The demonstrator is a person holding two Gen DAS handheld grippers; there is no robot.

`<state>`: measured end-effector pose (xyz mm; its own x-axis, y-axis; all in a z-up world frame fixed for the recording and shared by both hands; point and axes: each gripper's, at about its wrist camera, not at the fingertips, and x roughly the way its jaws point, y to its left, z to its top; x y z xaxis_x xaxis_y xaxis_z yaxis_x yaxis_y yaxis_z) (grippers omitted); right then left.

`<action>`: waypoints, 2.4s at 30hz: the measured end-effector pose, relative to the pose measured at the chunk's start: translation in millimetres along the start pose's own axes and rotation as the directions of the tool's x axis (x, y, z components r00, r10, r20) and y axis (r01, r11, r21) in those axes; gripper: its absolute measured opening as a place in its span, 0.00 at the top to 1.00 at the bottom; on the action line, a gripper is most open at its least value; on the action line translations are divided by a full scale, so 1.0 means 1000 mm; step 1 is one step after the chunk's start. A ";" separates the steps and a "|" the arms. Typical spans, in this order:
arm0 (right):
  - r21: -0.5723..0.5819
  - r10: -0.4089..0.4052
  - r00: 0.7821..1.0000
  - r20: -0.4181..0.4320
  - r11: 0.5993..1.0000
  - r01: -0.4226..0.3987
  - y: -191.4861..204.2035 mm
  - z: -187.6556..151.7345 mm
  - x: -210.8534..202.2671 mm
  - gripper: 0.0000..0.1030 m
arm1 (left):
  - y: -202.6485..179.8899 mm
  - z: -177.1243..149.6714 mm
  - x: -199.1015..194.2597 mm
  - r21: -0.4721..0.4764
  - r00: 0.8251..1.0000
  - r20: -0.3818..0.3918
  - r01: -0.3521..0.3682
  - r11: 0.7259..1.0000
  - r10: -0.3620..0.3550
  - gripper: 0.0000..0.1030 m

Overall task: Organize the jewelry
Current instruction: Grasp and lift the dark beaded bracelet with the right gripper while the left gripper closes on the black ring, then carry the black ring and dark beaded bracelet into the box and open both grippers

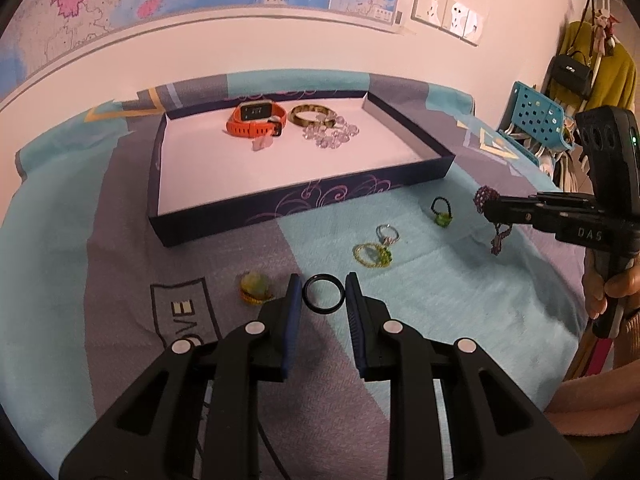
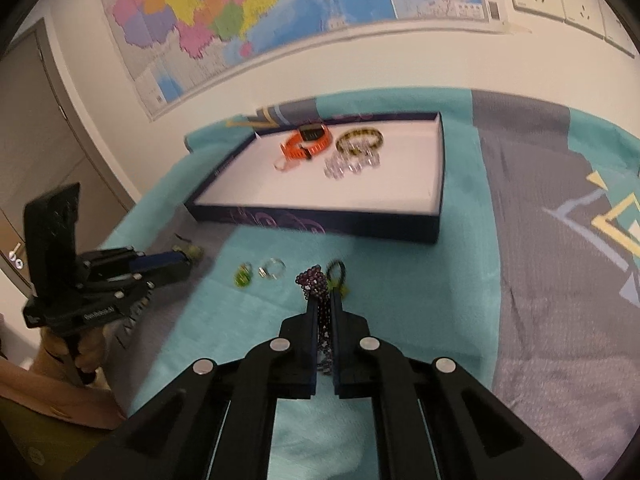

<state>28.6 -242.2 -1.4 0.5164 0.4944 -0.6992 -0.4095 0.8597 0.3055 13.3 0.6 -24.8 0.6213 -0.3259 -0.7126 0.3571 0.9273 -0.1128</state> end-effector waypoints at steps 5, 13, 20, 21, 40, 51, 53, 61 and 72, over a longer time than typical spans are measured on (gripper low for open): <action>-0.023 0.021 0.999 0.037 1.000 -0.020 0.006 0.019 -0.003 0.96 | 0.000 0.013 -0.006 0.011 1.000 0.030 0.008 1.000 -0.008 0.78; -0.065 0.040 0.997 0.062 0.997 -0.036 0.008 0.050 0.007 0.96 | 0.002 0.037 -0.006 0.030 0.998 0.065 0.002 1.000 -0.004 0.78; -0.079 0.043 0.997 0.070 0.996 -0.038 0.006 0.080 0.023 0.96 | 0.011 0.061 0.007 0.018 0.997 0.072 0.000 1.000 -0.001 0.78; -0.080 0.039 0.997 0.071 0.996 -0.034 0.006 0.083 0.025 0.96 | 0.013 0.064 0.009 0.014 0.997 0.072 0.001 1.000 -0.002 0.78; -0.072 -0.023 1.000 -0.006 0.997 0.022 -0.006 0.115 0.097 0.96 | 0.030 0.106 0.068 -0.015 1.000 0.020 -0.022 1.000 0.023 0.78; -0.069 -0.041 0.998 -0.040 0.997 0.038 -0.009 0.118 0.115 0.96 | 0.033 0.108 0.094 -0.027 0.999 -0.037 -0.035 0.999 0.034 0.78; -0.068 -0.042 0.998 -0.046 0.997 0.039 -0.010 0.118 0.118 0.96 | 0.034 0.108 0.097 -0.029 0.998 -0.046 -0.039 0.999 0.037 0.78; -0.064 -0.047 0.997 -0.060 0.997 0.044 -0.011 0.117 0.126 0.95 | 0.038 0.109 0.107 -0.043 0.996 -0.069 -0.051 0.998 0.048 0.78; -0.039 -0.046 0.998 -0.040 0.998 0.044 -0.015 0.122 0.124 0.90 | 0.043 0.108 0.116 -0.062 0.994 -0.092 -0.057 0.996 0.052 0.78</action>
<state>190.4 -178.2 -13.9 0.5041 0.4490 -0.7378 -0.4154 0.8750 0.2487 176.4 -17.8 -37.7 0.5722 -0.2593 -0.7781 0.2768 0.9541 -0.1144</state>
